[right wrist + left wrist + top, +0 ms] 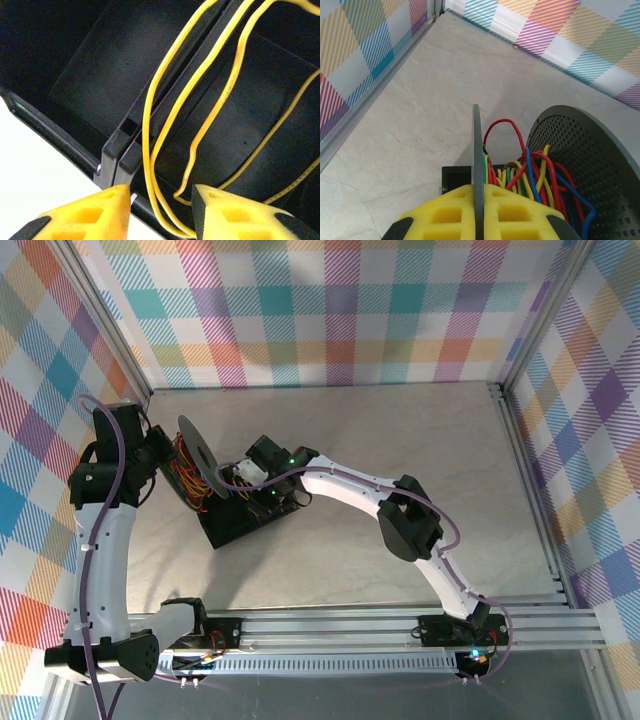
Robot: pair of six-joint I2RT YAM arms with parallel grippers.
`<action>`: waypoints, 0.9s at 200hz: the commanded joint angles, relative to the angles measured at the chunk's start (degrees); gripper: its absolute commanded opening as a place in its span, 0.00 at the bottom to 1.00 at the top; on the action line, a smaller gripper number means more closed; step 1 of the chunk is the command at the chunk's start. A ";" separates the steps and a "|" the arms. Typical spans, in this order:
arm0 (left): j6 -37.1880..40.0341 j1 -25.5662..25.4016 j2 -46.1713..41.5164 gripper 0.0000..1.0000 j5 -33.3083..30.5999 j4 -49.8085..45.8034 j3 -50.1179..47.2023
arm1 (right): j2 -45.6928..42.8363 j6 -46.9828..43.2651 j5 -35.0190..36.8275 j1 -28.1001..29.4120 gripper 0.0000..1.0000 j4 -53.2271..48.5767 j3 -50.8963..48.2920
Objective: Wrap the cables
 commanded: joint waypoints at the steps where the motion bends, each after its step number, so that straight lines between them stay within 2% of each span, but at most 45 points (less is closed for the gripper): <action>1: -1.42 1.15 -1.66 0.00 1.81 6.26 0.64 | 1.90 -1.52 -0.55 0.20 0.38 -2.77 2.41; 29: -1.42 1.18 -1.37 0.00 2.33 6.43 0.51 | 3.06 -1.49 0.14 0.19 0.37 -3.03 2.81; 38: -1.42 1.22 -1.34 0.00 2.42 6.52 0.55 | 3.16 -1.31 0.71 0.17 0.31 -2.96 2.86; 55: -1.49 1.19 -1.34 0.00 2.65 6.61 0.47 | 3.03 -0.86 1.51 0.22 0.12 -2.72 3.10; 84: -1.44 1.20 -1.46 0.00 2.95 6.65 0.31 | 0.98 0.44 0.99 0.22 0.00 -2.09 3.20; 136: -1.35 1.21 -2.36 0.00 2.87 6.19 0.65 | -7.88 6.02 0.57 -0.05 0.00 2.96 -1.41; 180: -1.30 1.13 -3.05 0.00 5.05 5.89 1.30 | -16.62 12.45 -5.71 -2.96 0.00 10.81 -10.24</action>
